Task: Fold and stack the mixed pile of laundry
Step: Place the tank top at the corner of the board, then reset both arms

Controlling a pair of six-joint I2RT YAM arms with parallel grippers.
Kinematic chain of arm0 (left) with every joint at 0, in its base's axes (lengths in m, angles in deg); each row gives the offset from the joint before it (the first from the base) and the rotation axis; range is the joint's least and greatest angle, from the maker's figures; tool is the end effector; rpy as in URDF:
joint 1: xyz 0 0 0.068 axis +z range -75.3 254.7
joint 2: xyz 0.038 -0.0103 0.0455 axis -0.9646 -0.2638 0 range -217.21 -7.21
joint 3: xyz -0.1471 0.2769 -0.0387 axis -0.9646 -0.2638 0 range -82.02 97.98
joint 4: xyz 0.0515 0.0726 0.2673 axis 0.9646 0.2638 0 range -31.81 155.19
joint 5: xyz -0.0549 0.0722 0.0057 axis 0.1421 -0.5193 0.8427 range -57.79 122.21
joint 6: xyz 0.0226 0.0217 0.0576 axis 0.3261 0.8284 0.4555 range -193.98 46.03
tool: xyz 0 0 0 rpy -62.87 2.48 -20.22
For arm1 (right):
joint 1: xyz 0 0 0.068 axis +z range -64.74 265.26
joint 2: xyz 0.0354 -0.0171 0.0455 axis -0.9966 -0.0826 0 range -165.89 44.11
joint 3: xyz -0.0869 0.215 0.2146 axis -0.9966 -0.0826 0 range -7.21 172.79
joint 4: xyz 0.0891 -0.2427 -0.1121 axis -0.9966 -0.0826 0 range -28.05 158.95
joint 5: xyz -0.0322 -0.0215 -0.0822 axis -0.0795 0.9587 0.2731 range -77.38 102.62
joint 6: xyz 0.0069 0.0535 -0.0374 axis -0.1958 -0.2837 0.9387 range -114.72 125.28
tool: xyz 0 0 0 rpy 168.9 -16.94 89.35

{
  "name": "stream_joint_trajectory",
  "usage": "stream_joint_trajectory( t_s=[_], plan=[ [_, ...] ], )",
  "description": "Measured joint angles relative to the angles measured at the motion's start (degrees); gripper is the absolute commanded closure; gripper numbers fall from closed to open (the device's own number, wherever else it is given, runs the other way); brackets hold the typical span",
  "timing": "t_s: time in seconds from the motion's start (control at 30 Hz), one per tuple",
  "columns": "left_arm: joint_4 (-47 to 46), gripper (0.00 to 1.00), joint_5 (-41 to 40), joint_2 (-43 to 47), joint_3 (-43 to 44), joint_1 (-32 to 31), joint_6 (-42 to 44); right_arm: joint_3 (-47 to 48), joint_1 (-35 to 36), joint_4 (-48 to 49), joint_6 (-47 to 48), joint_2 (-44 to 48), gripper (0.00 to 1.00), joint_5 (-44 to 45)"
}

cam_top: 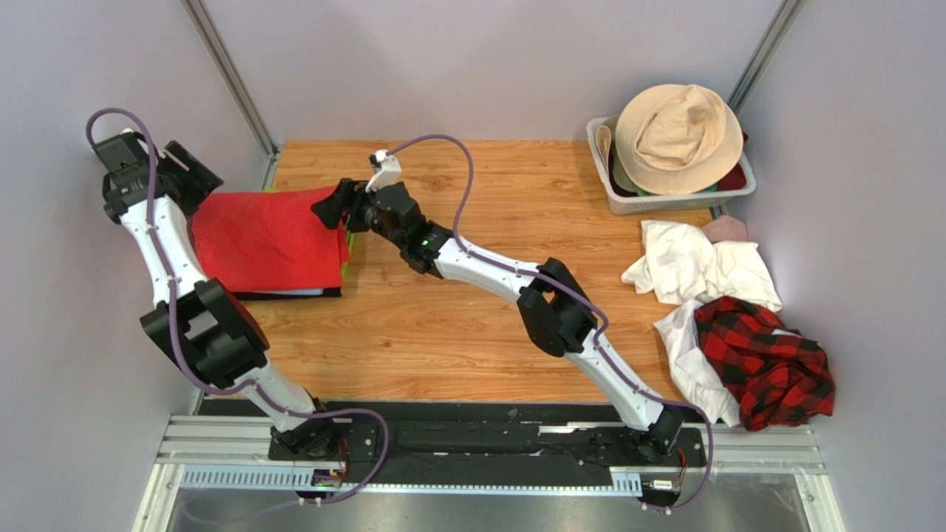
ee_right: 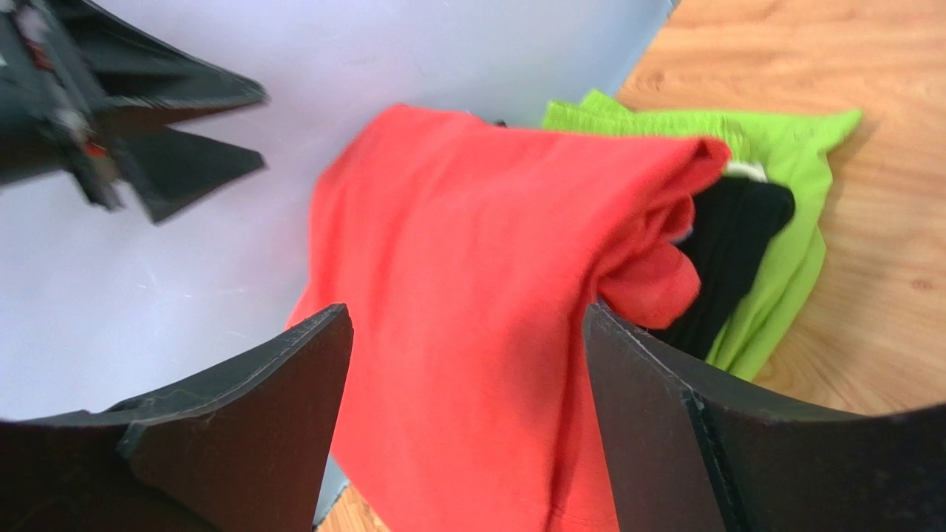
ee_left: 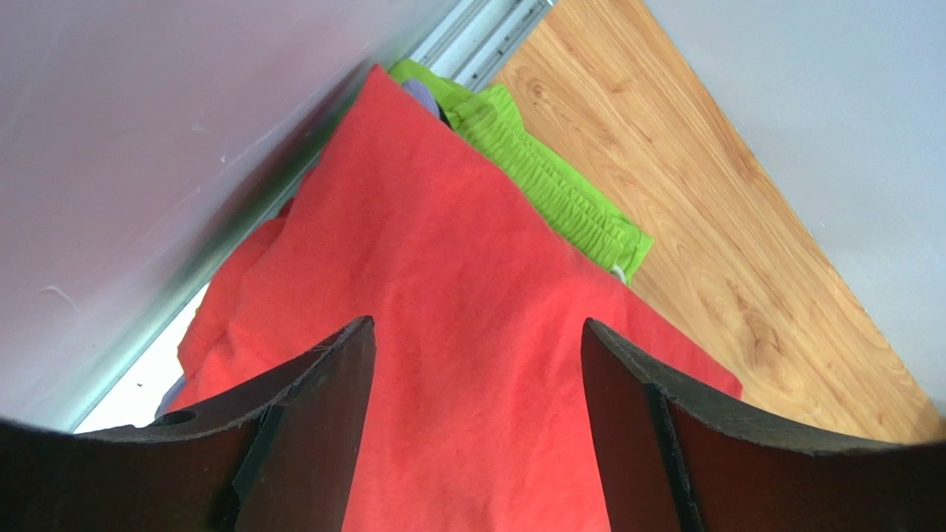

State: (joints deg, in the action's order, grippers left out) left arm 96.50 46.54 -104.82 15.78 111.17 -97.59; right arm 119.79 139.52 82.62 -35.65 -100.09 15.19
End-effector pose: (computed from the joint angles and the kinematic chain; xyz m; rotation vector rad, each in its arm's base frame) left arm 0.3491 0.2421 0.4035 -0.9902 1.9828 -0.1560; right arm 0.3920 0.5406 0.2646 -0.1695 1.7742 1.2101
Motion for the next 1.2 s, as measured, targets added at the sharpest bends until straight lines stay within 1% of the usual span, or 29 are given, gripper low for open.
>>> stream_joint_trajectory(
  t_s=[0.17, 0.2, 0.23, 0.4, 0.6, 0.8, 0.9, 0.93, 1.03, 1.13, 1.2],
  plan=[
    [-1.99, 0.23, 0.83, 4.09, -5.97, 0.04, -0.35, -4.07, -0.09, 1.90, 1.07, 4.63, 0.20, 0.02],
    [-2.01, 0.09, 0.92, 4.96, -6.99, 0.11, -0.52, -4.94, -0.09, 2.08, 1.46, 5.60, 0.20, 0.02],
    [-2.05, 0.04, 1.09, 5.57, -7.72, 0.15, -0.68, -5.92, -0.09, 2.27, 1.86, 6.56, 0.20, 0.07],
    [-2.08, 0.03, 1.68, 9.77, -11.61, 0.50, -2.19, -13.84, -0.46, 3.04, 3.52, 13.14, 0.20, 0.35],
    [-1.66, 0.03, 3.69, 16.17, -14.53, 0.39, -2.69, -28.06, -1.66, 4.44, 5.64, 24.15, 0.20, 0.63],
    [-1.88, 0.03, 7.26, 26.32, -20.26, -3.13, -3.02, -42.40, -3.19, 4.09, 7.61, 37.18, 0.18, 1.57],
    [-2.58, 0.03, 10.25, 31.43, -24.83, -6.78, -3.93, -50.18, -4.35, 3.06, 8.74, 44.98, 0.16, 1.53],
    [-3.04, 0.03, 10.60, 32.89, -26.40, -8.85, -4.26, -53.37, -4.76, 2.40, 9.35, 48.43, 0.15, 1.75],
    [-4.31, 0.02, 11.37, 36.68, -30.53, -16.94, -4.94, -60.65, -6.01, 0.15, 11.10, 57.88, 0.12, 3.08],
    [-7.13, 0.02, 11.39, 40.02, -35.21, -25.18, -6.32, -66.93, -6.91, -3.02, 13.22, 67.87, 0.11, 4.83],
    [-9.31, 0.02, 11.04, 42.12, -38.56, -28.98, -7.23, -70.71, -7.08, -6.10, 14.51, 74.93, 0.11, 6.08]
  ],
)
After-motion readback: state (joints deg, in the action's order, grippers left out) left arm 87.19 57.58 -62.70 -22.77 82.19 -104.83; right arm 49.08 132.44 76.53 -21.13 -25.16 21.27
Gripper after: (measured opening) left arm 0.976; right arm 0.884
